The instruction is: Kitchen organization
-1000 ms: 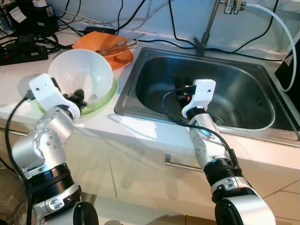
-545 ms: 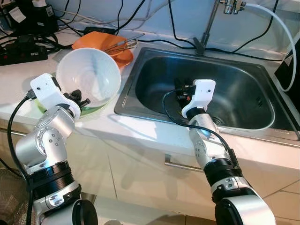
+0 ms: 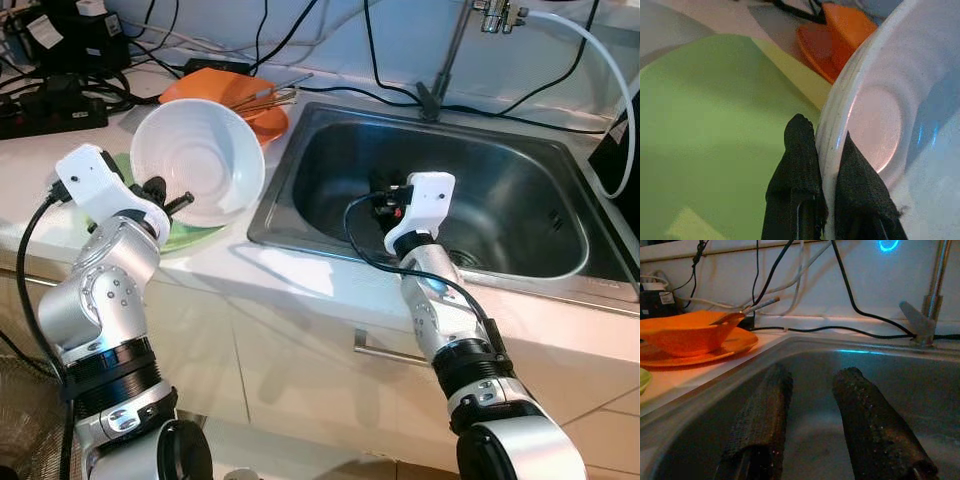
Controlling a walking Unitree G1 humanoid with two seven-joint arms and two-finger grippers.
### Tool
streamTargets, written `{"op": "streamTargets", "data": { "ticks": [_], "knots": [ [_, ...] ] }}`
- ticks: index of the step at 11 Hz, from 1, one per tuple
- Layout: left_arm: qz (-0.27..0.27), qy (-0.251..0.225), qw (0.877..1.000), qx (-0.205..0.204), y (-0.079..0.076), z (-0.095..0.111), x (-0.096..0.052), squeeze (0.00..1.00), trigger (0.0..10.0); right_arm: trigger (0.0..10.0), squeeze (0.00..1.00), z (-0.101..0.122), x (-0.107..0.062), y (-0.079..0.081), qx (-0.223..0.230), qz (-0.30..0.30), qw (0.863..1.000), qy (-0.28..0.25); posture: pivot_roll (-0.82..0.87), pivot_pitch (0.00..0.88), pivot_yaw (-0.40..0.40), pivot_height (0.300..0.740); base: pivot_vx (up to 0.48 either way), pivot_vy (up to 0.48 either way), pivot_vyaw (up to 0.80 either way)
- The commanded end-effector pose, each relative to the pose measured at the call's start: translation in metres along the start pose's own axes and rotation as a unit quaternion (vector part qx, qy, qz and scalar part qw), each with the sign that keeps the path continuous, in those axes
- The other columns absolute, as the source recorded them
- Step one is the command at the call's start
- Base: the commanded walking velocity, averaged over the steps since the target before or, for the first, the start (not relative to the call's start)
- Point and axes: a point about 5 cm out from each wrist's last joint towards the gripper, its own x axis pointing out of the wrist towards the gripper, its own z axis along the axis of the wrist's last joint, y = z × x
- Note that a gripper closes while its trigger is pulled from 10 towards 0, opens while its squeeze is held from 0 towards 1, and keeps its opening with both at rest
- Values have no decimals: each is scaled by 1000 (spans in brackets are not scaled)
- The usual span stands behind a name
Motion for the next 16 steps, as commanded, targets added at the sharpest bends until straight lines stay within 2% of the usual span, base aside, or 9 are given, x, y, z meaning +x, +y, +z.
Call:
{"op": "streamTargets", "data": {
  "ticks": [1,3,4,5,6,8,13,15,16],
  "knots": [
    [-47,-48,998,1,-20,17,-4,0,0,10000,0,6,4,1,-4,7,1000,-11,256,0,-52,740,0,0,0],
    [-122,-120,985,16,-47,30,-10,0,0,10000,0,11,7,-1,2,3,1000,-18,256,0,-55,740,0,0,0],
    [-162,-134,977,37,-64,27,-12,0,4118,10000,0,13,8,-3,1,-1,1000,-20,256,5,-57,740,0,0,0],
    [-192,-137,970,56,-78,20,-13,0,10000,10000,0,14,8,-7,-2,-5,1000,-20,256,8,-57,740,0,0,0],
    [-231,-134,959,95,-98,5,-11,0,10000,10000,0,17,10,-14,-5,-16,1000,-24,247,12,-52,740,0,0,0],
    [-284,-147,935,154,-122,-14,-9,0,10000,10000,0,29,13,-28,-12,-41,998,-44,229,0,-23,740,0,0,0],
    [-301,-156,922,187,-126,-23,6,0,10000,10000,0,38,12,-42,-15,-80,994,-68,208,0,47,740,0,0,0],
    [-304,-168,905,244,-125,-29,13,0,10000,10000,0,39,13,-43,-12,-89,993,-71,193,0,52,740,0,0,0],
    [-307,-169,901,255,-126,-33,15,0,10000,10000,0,40,13,-43,-6,-86,994,-72,193,0,48,740,0,0,0]
  ]
}}
